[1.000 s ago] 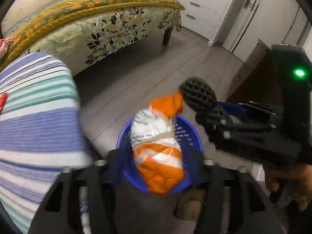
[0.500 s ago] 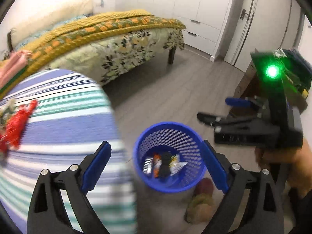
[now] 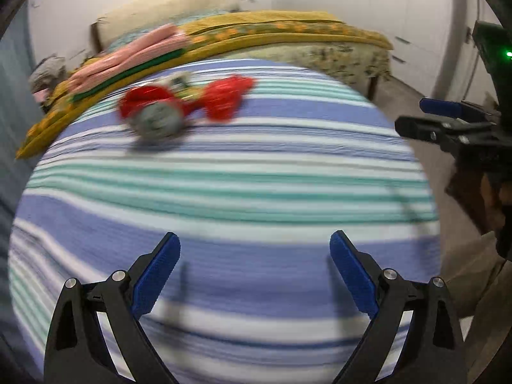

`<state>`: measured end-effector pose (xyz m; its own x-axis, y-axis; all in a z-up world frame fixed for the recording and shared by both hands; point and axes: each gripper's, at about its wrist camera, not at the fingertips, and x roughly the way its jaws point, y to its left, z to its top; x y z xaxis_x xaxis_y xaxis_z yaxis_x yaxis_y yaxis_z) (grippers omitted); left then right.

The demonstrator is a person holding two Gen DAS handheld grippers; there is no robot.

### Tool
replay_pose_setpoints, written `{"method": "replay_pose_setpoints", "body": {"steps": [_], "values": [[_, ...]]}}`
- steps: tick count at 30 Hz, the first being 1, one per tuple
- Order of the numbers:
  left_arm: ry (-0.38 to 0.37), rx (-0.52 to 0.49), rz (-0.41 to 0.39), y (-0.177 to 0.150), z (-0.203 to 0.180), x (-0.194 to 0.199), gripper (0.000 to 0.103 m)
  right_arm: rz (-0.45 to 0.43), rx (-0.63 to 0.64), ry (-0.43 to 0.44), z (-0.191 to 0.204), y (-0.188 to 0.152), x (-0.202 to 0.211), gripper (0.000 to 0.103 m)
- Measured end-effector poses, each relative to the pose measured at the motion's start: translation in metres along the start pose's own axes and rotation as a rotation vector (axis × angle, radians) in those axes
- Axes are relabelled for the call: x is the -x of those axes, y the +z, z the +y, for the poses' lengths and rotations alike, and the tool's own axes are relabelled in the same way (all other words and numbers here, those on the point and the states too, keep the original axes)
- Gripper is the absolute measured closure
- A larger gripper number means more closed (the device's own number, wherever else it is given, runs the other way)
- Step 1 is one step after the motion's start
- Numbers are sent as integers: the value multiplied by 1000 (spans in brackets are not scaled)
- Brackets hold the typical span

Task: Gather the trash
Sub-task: 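Move both open tools back over the table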

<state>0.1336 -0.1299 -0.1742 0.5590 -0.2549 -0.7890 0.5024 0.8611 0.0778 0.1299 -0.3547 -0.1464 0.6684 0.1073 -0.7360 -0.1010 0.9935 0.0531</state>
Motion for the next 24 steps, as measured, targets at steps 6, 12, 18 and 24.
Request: {"method": "replay_pose_setpoints", "body": {"steps": [6, 12, 18, 24], "values": [[46, 69, 3, -2, 61, -2, 9, 61, 138, 76, 77, 0, -38, 8], [62, 88, 6, 23, 100, -25, 9, 94, 214, 79, 103, -7, -55, 8], [45, 152, -14, 62, 127, -53, 9, 102, 181, 109, 99, -9, -56, 7], [74, 72, -71, 96, 128, -57, 9, 101, 165, 126, 96, -12, -54, 7]]}}
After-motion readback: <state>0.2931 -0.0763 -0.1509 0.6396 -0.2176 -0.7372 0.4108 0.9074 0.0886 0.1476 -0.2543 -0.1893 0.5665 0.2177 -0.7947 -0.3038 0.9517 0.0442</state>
